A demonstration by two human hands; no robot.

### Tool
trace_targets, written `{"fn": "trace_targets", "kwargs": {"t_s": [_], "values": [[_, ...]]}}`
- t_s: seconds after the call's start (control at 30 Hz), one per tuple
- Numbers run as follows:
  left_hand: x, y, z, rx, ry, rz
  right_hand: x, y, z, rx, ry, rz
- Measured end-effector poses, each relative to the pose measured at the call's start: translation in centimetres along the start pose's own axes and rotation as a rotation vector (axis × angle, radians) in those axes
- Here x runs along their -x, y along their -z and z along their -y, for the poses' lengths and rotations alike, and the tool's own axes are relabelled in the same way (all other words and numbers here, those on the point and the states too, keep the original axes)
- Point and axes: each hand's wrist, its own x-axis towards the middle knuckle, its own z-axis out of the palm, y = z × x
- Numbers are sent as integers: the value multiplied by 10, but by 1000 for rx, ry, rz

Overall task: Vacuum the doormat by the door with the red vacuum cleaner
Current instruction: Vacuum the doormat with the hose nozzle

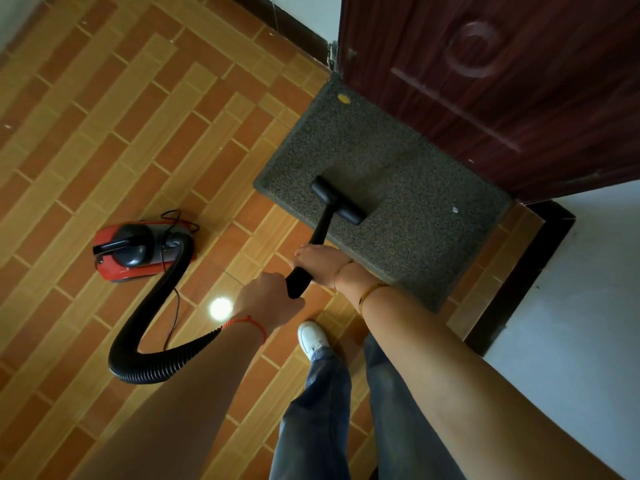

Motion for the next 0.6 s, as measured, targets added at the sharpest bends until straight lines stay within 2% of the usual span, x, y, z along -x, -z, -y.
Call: {"fn": "trace_targets", "kwargs": {"t_s": [0.3, 0.6], "values": [[20, -18, 38, -13, 25, -2, -10, -16, 40, -60, 16, 45], [1, -19, 22, -4, 56, -3, -15, -19, 14, -7, 29, 28]]}}
